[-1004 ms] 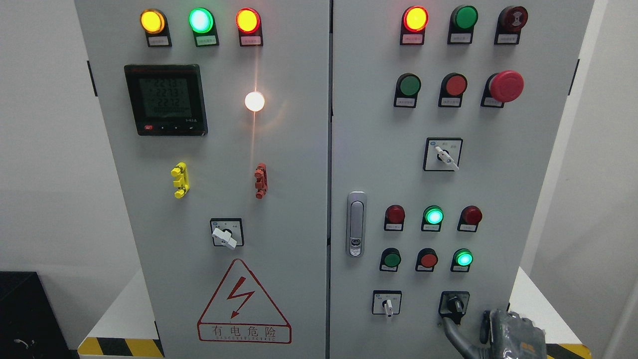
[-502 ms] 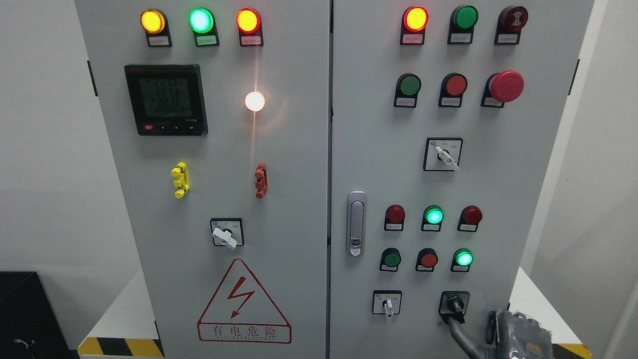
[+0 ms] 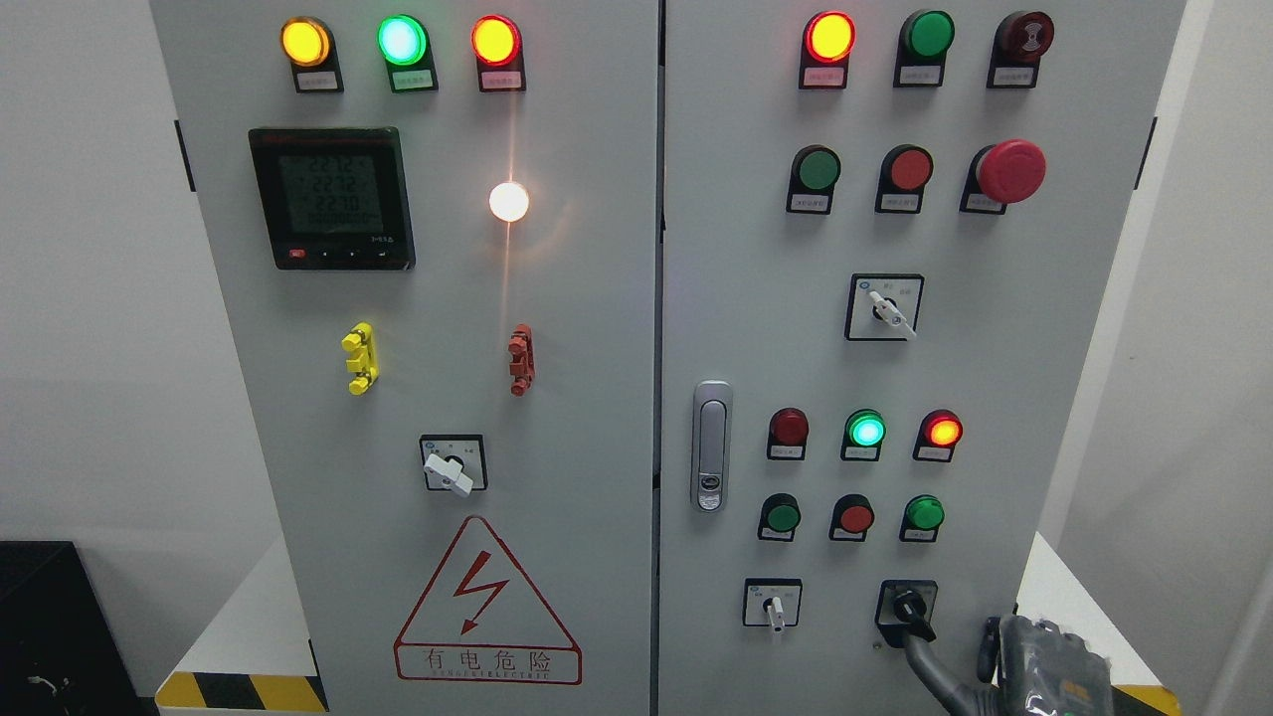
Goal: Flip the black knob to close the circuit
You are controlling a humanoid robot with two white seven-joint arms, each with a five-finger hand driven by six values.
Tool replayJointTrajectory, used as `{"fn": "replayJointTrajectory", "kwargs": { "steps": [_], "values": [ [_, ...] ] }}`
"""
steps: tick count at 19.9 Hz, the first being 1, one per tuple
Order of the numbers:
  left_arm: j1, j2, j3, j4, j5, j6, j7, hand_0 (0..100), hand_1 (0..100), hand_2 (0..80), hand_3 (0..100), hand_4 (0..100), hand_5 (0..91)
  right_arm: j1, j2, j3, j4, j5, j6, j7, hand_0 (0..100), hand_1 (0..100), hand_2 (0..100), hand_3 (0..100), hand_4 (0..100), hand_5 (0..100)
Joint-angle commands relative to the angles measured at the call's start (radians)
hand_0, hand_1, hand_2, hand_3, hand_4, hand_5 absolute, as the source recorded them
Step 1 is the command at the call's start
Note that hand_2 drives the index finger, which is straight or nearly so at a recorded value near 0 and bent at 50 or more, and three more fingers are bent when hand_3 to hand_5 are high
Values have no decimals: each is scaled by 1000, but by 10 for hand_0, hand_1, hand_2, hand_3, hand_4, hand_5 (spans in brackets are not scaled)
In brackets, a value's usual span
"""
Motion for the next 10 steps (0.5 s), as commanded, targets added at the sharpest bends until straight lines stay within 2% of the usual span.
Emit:
{"fn": "replayJointTrajectory", "kwargs": {
  "steps": [1,10],
  "values": [
    [23,0,0,-29,0,0,0,120,556,0,0,0,0,-3,-2,-10,-16,-18,1,-3,0,68,866,1000,988,1000],
    [23,0,0,-29,0,0,0,120,556,0,0,0,0,-2,-9,-10,-27,-19,1,-2,0,68,865,1000,989,1000]
  ]
}}
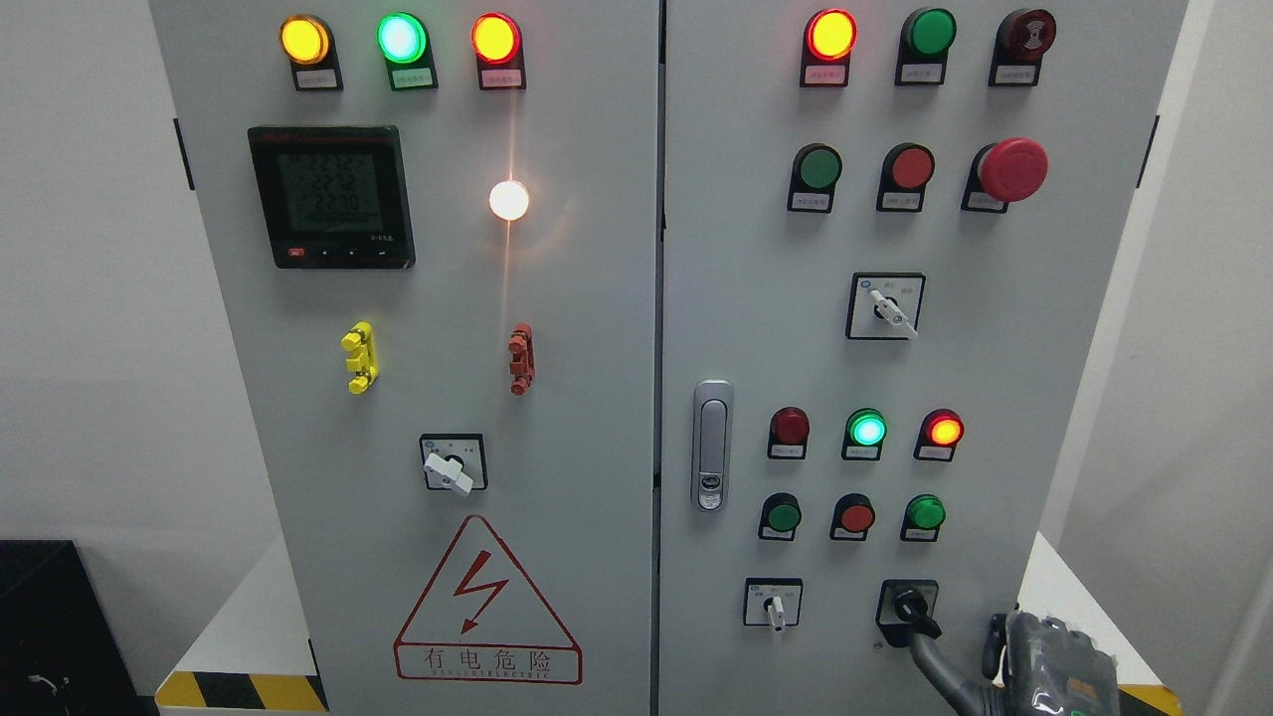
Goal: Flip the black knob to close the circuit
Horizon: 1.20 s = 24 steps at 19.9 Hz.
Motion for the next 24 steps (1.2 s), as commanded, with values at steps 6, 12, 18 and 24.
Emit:
{"fn": "replayJointTrajectory", "kwargs": {
  "steps": [6,12,18,24],
  "values": [
    [23,0,0,-29,0,0,0,120,556,0,0,0,0,3,-5,-2,-21,-22,-1,-4,0,69,866,1000,989,1000],
    [23,0,0,-29,0,0,0,120,556,0,0,0,0,6,-5,1,-21,-24,-6,-4,0,73,866,1000,990,1000],
    [23,0,0,-29,0,0,0,120,556,0,0,0,0,15,-7,15,-34,-51,-13,-4,0,74,865,1000,990,1000],
    [23,0,0,-29,0,0,0,120,556,0,0,0,0,31,-10,39,-31,-56,-35,19,0,76,864,1000,990,1000]
  ]
}}
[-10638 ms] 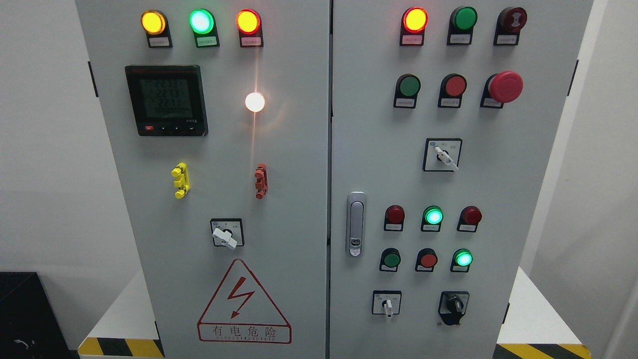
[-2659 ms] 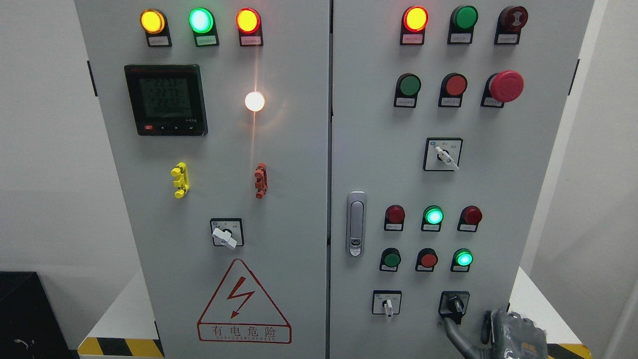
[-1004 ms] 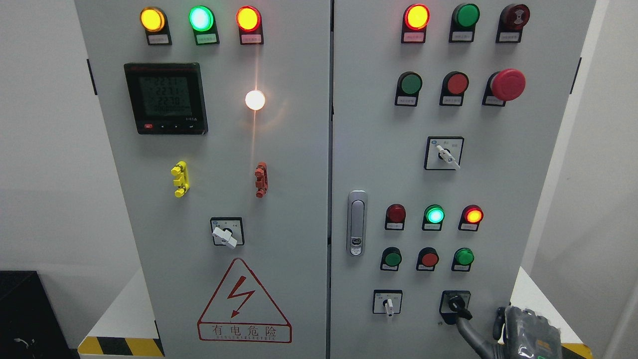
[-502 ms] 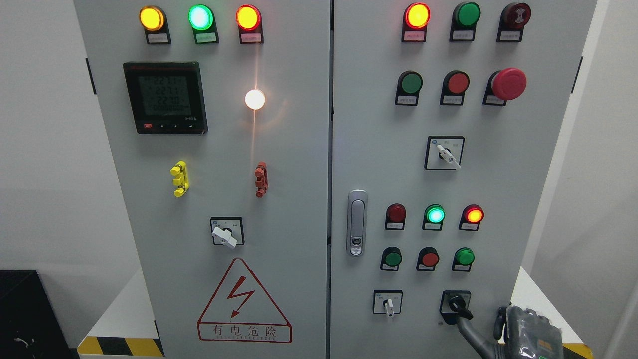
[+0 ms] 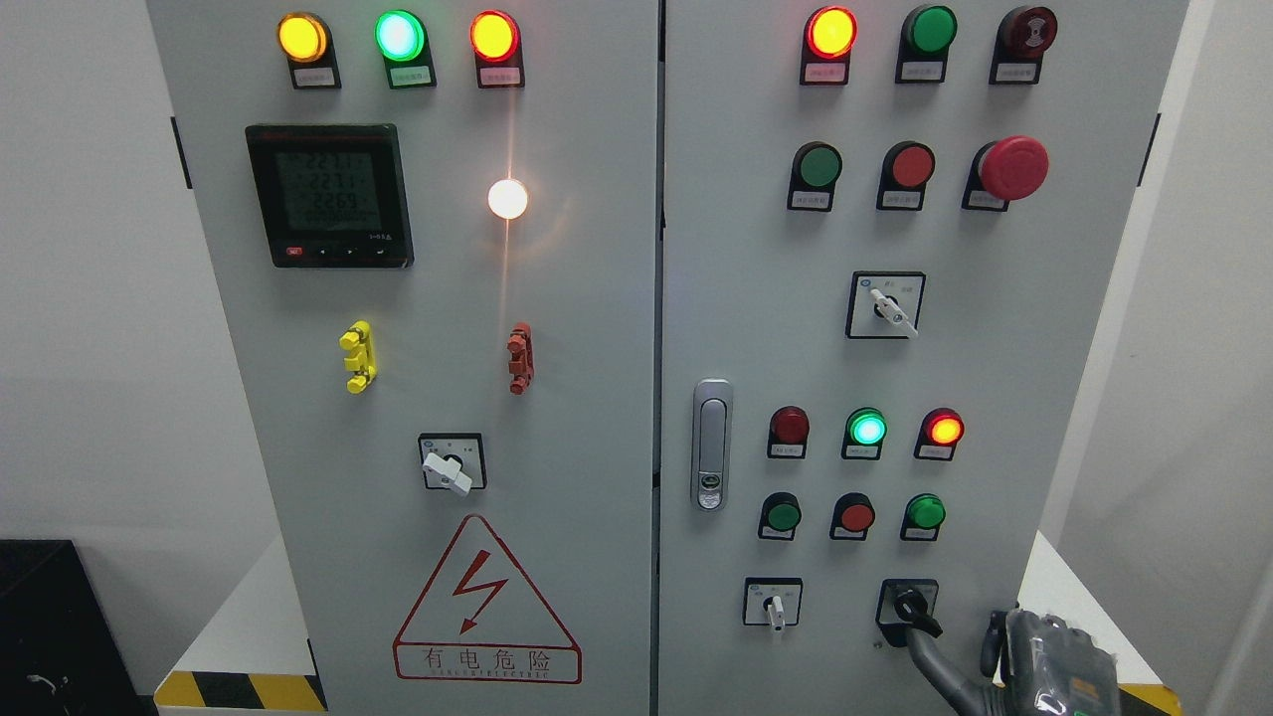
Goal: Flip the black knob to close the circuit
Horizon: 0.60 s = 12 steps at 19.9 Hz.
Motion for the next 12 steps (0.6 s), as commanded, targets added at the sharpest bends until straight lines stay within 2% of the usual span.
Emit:
{"fn": "replayJointTrajectory", "kwargs": {
  "steps": [1,8,12],
  "values": [
    [23,0,0,-29,0,0,0,120,556,0,0,0,0,15,-4,38,-1,-8,-5,22,0,76,863,1000,990,1000],
    [23,0,0,-29,0,0,0,120,556,0,0,0,0,19,-2,105,-3,-8,-5,22,0,81,863,1000,990,1000],
    [23,0,0,-29,0,0,0,120,556,0,0,0,0,38,3,115,-38,-10,-32,19,0,84,857,1000,984,1000]
  ]
}}
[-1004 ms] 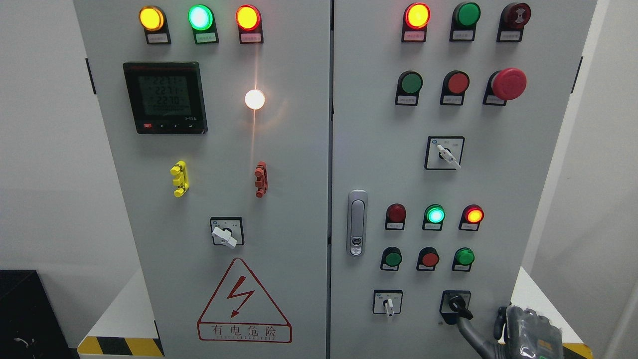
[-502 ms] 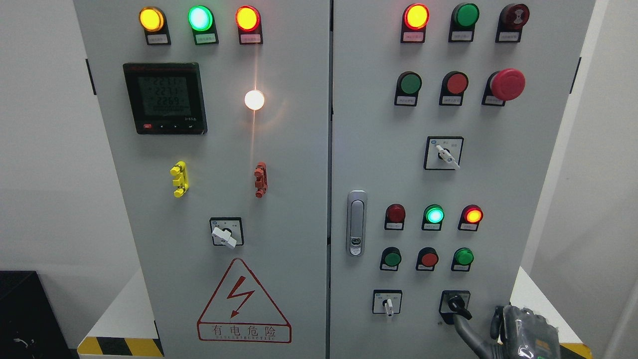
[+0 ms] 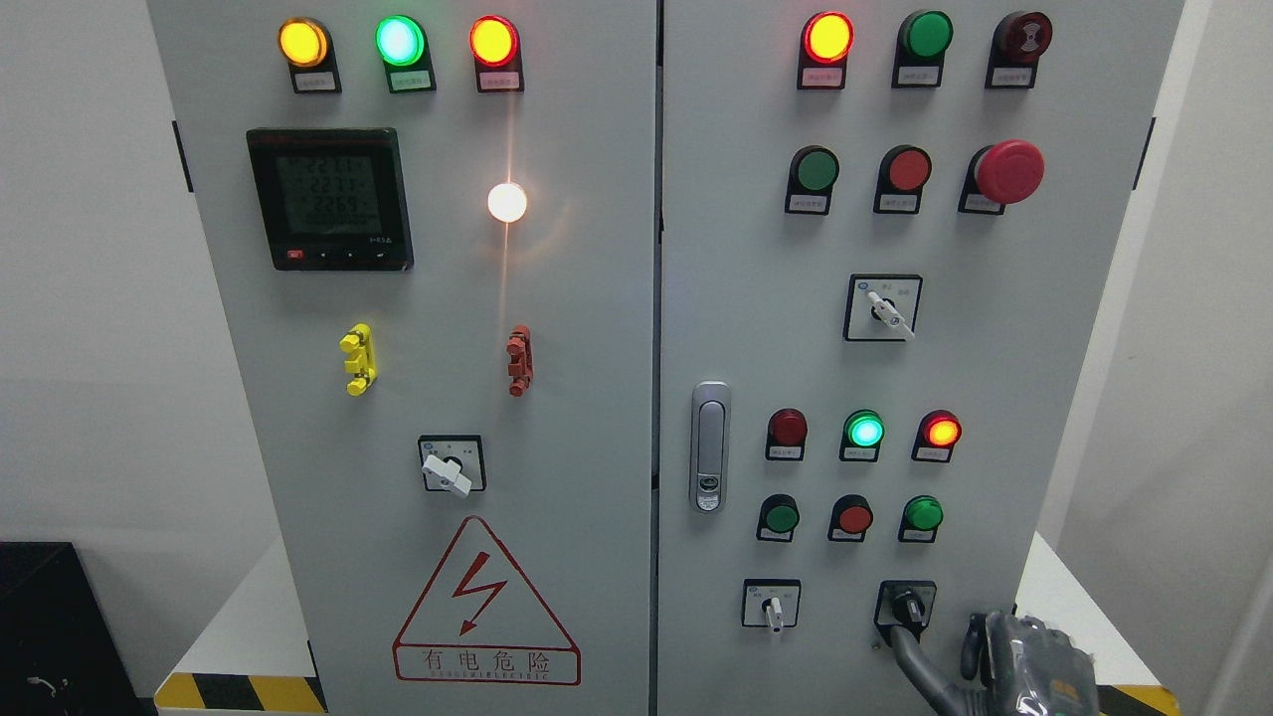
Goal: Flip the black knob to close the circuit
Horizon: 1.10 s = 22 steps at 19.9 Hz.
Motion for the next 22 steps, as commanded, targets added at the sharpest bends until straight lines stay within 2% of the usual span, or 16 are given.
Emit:
{"fn": "replayJointTrajectory", "kwargs": {
  "steps": [1,6,9,13,14,15,17,18,20,21,22],
  "values": [
    [23,0,0,-29,0,0,0,120,556,0,0,0,0,28,6,61,-44,-2,-22,0,0,84,855,1000,982,1000],
    [23,0,0,-29,0,0,0,120,556,0,0,0,0,96,7,75,-133,-87,-24,-6,0,86,823,1000,964,1000],
    [23,0,0,-29,0,0,0,120,556,0,0,0,0,148,9,81,-202,-109,-24,-5,0,93,779,1000,934,994],
    [23,0,0,-29,0,0,0,120,556,0,0,0,0,197,12,95,-259,-227,-24,-3,0,99,685,998,900,942],
    [21,0,0,-29,0,0,0,120,556,0,0,0,0,208,14,98,-270,-268,-24,-3,0,104,628,928,860,871],
    [23,0,0,-29,0,0,0,120,556,0,0,0,0,223,17,98,-284,-317,-24,-4,0,109,612,913,847,849],
    [23,0,0,-29,0,0,0,120,556,0,0,0,0,257,24,110,-314,-423,-24,-6,0,122,522,810,758,728],
    [23,0,0,-29,0,0,0,120,556,0,0,0,0,277,24,112,-328,-467,-24,-6,0,124,500,792,734,701],
    [21,0,0,-29,0,0,0,120,556,0,0,0,0,309,24,113,-350,-563,-24,-8,0,132,391,630,616,589],
    [23,0,0,-29,0,0,0,120,556,0,0,0,0,324,24,116,-359,-616,-24,-9,0,132,368,597,590,571],
    [21,0,0,-29,0,0,0,120,556,0,0,0,0,338,23,116,-367,-677,-24,-8,0,132,321,525,520,517]
  ]
}}
